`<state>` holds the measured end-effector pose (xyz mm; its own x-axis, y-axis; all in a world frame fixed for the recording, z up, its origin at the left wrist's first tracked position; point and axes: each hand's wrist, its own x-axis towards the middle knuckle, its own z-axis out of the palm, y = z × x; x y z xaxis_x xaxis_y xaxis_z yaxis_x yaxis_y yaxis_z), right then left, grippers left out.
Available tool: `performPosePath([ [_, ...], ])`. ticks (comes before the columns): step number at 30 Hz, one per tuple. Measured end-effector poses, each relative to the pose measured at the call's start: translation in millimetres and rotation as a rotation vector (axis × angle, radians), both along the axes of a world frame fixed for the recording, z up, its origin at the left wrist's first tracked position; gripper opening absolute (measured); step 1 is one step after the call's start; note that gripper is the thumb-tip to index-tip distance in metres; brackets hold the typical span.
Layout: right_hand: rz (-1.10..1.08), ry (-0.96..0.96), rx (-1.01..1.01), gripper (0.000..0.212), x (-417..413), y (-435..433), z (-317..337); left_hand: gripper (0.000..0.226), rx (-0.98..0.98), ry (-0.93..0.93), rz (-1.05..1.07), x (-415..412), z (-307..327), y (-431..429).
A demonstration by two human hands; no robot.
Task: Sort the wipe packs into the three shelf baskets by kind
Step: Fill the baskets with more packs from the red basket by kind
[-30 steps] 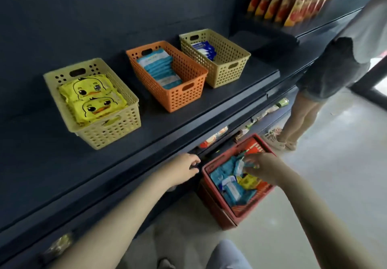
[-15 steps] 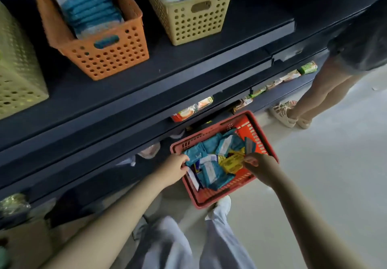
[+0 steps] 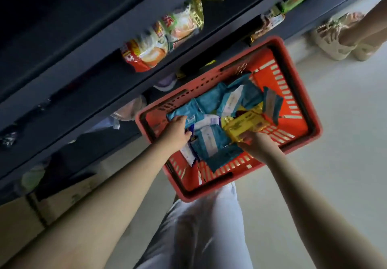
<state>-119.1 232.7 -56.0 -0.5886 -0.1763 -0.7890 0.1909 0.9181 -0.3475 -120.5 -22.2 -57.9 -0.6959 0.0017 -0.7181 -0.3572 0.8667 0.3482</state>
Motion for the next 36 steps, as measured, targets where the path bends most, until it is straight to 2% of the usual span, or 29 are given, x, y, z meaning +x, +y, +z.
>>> performPosePath([
  [3, 0.055, -0.015, 0.035, 0.034, -1, -2, -22, 0.064, -0.02, -0.022, 0.045, -17, -33, -2],
  [7, 0.093, -0.079, 0.02, 0.028, -4, -8, -35, 0.066, -0.054, 0.019, 0.149, -29, -61, -9],
  [12, 0.096, -0.164, 0.003, 0.034, -10, -7, -42, 0.05, -0.151, 0.145, 0.171, -28, -76, -12],
  [16, -0.002, -0.169, -0.019, 0.05, -13, -1, -48, 0.04, -0.136, 0.268, 0.167, -16, -80, -10],
  [21, -0.108, -0.228, -0.015, 0.055, -19, 7, -53, 0.046, -0.136, 0.222, 0.234, -12, -84, -8],
  [26, -0.29, -0.213, -0.118, 0.047, -24, 14, -57, 0.059, -0.077, 0.103, 0.329, -18, -88, -6],
  [30, -0.782, -0.195, -0.317, 0.033, -23, 13, -54, 0.064, -0.094, 0.063, 0.39, -29, -89, -4],
  [32, -0.919, -0.21, -0.342, 0.03, -23, 12, -57, 0.067, -0.083, 0.025, 0.373, -29, -91, -2],
  [36, -0.941, -0.264, -0.311, 0.034, -25, 7, -68, 0.067, -0.114, 0.03, 0.321, -24, -97, 1],
])
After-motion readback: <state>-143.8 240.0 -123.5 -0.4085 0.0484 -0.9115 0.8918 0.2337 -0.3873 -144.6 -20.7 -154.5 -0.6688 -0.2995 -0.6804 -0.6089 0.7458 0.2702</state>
